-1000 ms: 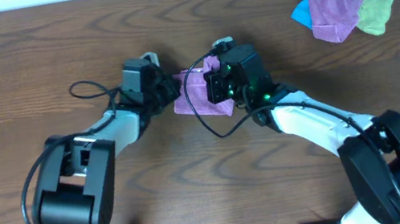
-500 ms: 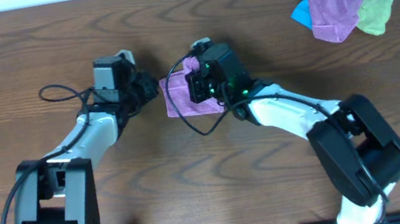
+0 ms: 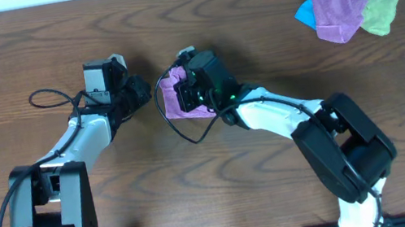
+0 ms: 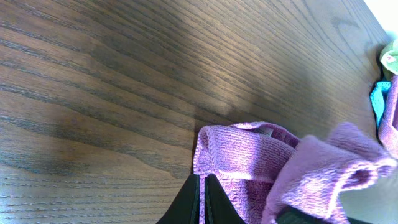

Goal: Fold the cloth

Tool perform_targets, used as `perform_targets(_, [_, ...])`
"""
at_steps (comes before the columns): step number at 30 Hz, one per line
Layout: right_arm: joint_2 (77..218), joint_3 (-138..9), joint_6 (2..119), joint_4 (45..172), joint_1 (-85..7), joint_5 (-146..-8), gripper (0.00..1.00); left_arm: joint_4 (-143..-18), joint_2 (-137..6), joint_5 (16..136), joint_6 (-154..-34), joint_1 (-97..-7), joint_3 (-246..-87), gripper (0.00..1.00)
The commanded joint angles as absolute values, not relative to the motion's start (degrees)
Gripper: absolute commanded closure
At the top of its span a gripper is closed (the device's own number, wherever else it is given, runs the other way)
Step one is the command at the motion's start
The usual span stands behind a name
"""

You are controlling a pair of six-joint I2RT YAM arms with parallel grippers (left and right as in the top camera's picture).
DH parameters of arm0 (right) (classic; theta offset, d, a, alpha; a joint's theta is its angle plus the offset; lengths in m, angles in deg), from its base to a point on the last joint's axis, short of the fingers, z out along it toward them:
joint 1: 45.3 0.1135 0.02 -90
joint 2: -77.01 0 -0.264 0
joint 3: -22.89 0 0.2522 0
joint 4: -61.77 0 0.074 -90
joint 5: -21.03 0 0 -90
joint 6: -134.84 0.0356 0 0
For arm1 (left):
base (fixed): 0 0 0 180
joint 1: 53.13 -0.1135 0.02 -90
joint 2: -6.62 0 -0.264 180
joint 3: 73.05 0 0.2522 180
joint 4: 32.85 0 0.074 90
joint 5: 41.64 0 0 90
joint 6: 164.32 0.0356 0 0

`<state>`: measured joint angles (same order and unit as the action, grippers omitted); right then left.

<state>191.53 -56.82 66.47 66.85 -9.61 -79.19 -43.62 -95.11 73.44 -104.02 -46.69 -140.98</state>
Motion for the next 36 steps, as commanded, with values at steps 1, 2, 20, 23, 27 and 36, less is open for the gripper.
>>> perform_targets(1, [192.5, -58.3, 65.5, 66.8, -8.5, -79.8, 0.99, -43.8, -93.1, 73.4, -102.6, -46.9, -142.2, 0.94])
perform_targets(2, [192.5, -58.3, 65.3, 66.7, -8.3, -79.8, 0.99, -43.8, -93.0, 73.4, -102.6, -46.9, -142.2, 0.94])
perform_targets(20, [191.7, -58.4, 62.8, 67.2, -7.5, -92.6, 0.01, -46.4, -89.9, 73.5, -102.6, -49.9, -142.2, 0.94])
perform_targets(23, [188.7, -58.4, 62.8, 69.7, -8.0, -89.4, 0.01, -48.1, -88.2, 73.7, -102.6, -50.6, -142.2, 0.73])
perform_targets(27, [182.0, -58.4, 61.4, 75.2, -9.3, -80.9, 0.01, -51.9, -85.7, 75.0, -103.3, -51.2, -142.2, 0.49])
perform_targets(36, [166.0, -58.4, 62.6, 96.8, -15.1, -65.9, 0.01, -57.8, -84.8, 81.6, -110.7, -49.6, -142.0, 0.42])
